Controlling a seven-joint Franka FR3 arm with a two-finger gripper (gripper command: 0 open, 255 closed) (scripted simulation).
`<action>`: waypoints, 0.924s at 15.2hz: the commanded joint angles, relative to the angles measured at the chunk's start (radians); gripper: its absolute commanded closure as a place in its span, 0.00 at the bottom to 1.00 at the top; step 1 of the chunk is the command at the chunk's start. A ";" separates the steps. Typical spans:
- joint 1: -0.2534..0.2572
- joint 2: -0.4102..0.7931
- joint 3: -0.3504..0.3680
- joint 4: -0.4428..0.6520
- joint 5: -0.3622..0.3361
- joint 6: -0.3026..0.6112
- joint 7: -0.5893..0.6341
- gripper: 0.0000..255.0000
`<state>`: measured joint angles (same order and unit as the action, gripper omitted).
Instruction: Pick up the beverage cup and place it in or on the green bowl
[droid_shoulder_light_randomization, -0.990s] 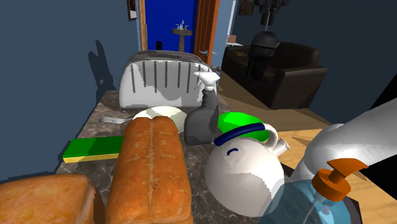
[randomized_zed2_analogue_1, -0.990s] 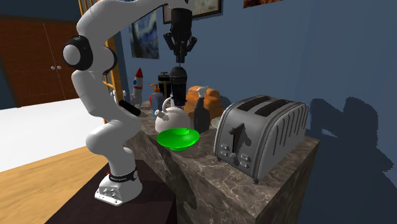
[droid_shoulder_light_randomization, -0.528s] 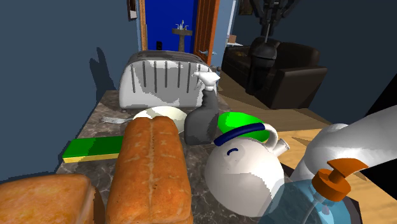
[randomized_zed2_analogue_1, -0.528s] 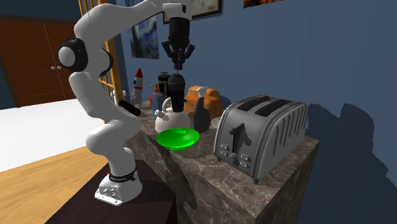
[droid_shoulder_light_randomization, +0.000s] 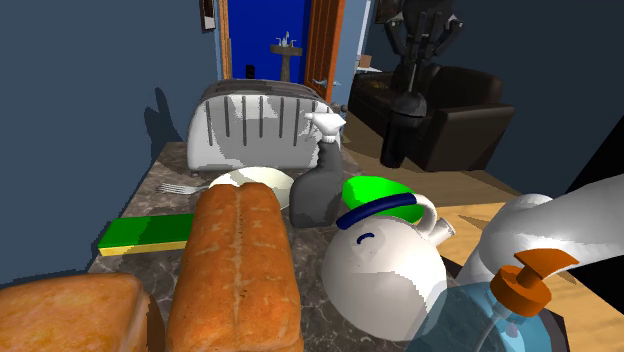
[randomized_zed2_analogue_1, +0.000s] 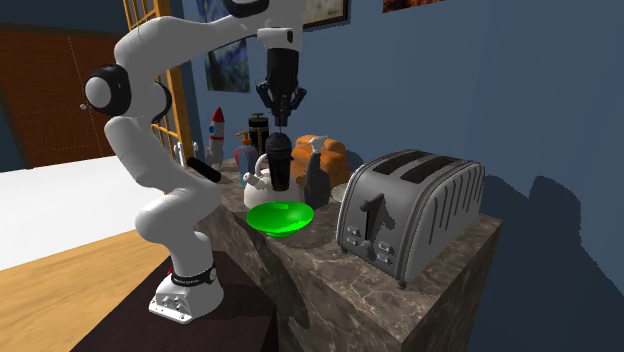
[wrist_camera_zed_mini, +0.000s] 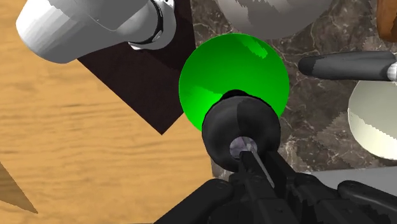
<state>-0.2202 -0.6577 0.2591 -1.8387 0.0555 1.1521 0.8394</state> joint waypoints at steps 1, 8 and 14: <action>0.003 -0.020 -0.001 -0.045 0.003 0.026 -0.001 1.00; 0.012 -0.075 0.000 -0.185 0.014 0.111 -0.002 1.00; 0.021 -0.119 0.005 -0.305 0.024 0.188 -0.001 1.00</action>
<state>-0.2004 -0.7710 0.2626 -2.1238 0.0779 1.3248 0.8382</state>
